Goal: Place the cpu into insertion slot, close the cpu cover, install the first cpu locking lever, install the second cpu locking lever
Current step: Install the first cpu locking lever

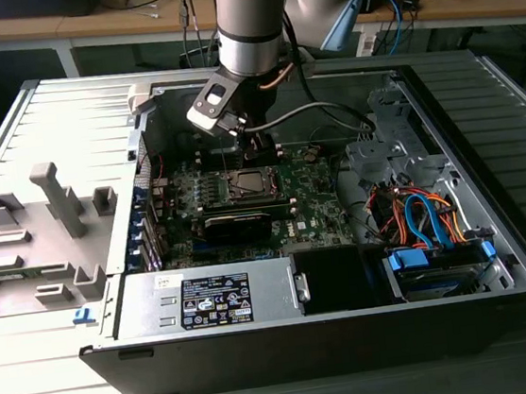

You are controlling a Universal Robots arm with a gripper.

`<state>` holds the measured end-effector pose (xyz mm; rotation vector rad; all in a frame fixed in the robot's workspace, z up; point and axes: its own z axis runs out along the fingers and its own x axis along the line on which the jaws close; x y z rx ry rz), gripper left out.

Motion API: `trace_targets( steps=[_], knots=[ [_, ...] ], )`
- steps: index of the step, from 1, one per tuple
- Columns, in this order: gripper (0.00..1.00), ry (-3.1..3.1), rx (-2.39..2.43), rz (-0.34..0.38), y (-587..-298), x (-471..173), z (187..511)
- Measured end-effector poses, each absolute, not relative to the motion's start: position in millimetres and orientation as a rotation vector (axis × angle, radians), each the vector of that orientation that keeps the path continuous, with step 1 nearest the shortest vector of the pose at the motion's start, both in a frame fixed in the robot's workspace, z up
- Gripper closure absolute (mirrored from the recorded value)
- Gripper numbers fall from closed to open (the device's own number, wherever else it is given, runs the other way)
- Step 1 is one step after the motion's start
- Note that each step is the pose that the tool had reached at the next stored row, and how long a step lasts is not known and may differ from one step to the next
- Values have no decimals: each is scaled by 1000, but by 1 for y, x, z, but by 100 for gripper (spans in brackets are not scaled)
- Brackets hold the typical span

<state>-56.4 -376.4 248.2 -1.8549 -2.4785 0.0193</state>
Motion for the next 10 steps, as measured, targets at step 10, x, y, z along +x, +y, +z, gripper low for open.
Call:
trace_targets(
  steps=[10],
  knots=[
    [89,-2493,-1836,20,-376,-56,248]
  ],
)
